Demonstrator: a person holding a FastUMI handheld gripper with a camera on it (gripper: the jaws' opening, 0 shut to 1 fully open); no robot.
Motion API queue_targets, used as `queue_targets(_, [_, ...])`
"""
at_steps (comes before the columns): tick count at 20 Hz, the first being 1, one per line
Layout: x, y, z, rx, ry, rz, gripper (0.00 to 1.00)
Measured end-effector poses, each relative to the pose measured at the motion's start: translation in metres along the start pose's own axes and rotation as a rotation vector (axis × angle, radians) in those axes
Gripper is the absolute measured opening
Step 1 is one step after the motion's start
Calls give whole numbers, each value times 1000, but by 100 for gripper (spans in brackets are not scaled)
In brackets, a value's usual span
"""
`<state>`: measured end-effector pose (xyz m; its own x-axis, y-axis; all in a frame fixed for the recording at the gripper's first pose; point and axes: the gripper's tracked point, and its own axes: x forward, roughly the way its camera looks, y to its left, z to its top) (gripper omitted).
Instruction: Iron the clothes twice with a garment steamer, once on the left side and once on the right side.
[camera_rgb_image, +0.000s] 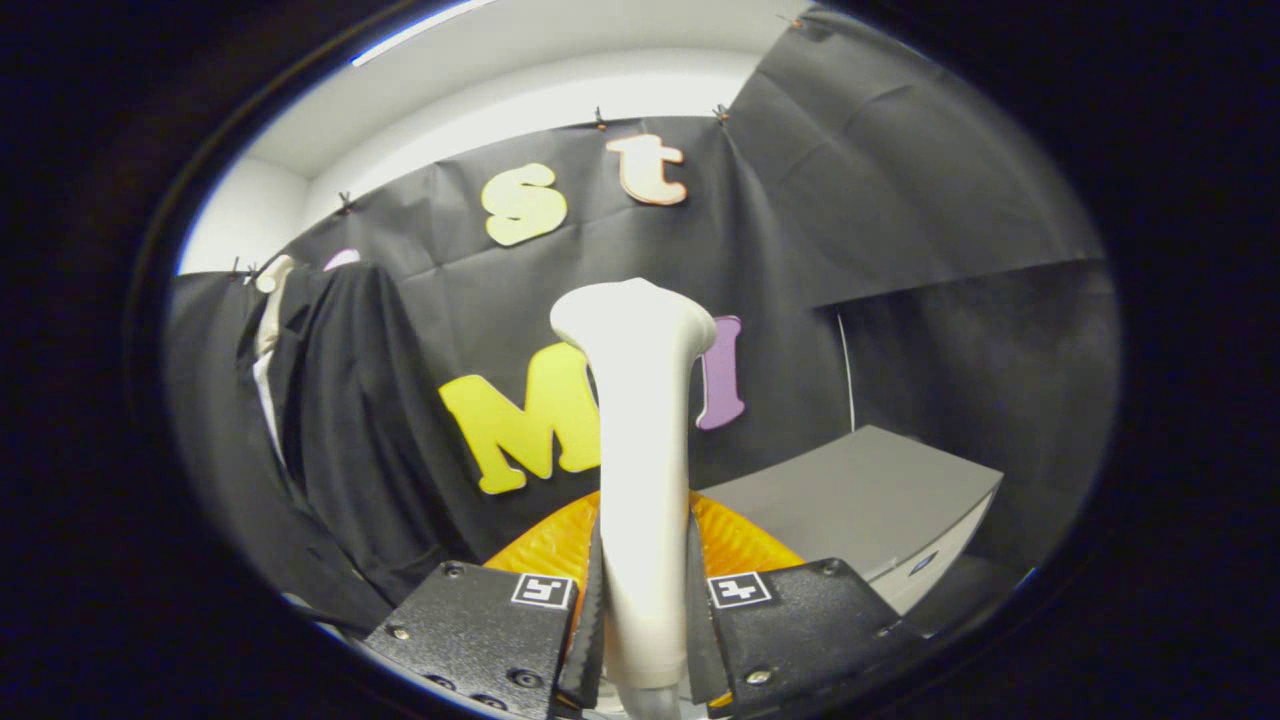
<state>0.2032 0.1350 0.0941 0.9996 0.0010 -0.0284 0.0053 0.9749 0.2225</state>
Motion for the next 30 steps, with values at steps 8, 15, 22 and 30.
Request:
queue_targets(8, [-69,101,10,-36,-201,76,36])
queue_targets(15, [-93,179,20,-101,-273,138,36])
queue_targets(22, [-77,243,30,-158,-338,276,36])
queue_targets(30, [-54,269,-7,-180,-250,377,36])
